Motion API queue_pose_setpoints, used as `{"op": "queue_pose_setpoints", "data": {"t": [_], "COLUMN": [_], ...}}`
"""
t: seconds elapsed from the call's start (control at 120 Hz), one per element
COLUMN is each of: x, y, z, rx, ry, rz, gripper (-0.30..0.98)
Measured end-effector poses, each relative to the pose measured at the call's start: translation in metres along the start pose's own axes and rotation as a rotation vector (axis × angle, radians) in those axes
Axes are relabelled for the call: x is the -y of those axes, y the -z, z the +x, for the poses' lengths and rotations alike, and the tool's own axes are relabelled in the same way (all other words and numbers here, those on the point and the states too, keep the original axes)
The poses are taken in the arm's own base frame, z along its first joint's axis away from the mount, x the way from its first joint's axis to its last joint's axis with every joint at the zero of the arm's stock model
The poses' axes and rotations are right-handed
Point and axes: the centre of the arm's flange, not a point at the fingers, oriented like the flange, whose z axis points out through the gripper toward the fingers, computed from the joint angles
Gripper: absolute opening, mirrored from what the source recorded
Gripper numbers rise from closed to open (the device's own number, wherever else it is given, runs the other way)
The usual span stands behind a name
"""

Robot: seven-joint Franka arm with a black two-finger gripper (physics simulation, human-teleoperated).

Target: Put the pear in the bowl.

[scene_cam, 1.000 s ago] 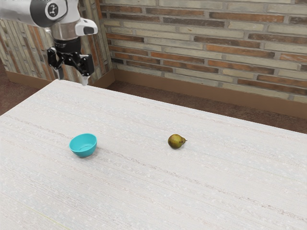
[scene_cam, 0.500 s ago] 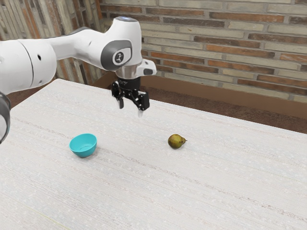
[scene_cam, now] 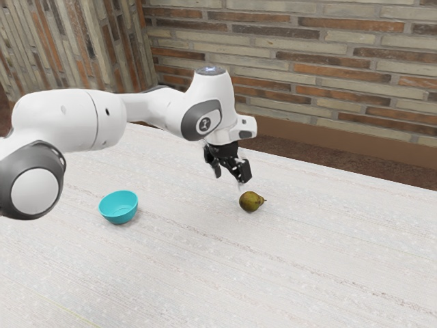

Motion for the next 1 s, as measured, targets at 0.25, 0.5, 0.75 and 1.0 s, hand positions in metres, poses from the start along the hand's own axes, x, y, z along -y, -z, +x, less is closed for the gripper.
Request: {"op": "queue_pose_setpoints", "data": {"t": [0.25, 0.5, 0.75, 1.0], "x": [-0.013, -0.010, -0.002, -0.002], "y": [-0.044, -0.074, -0.086, -0.099], "z": [0.018, 0.023, 0.039, 0.039], "rx": [-0.021, -0.047, -0.095, -0.096], "ry": [-0.056, -0.120, -0.163, -0.194], "rz": [-0.036, -0.043, -0.046, -0.052], "gripper": [0.69, 0.69, 0.69, 0.69]}}
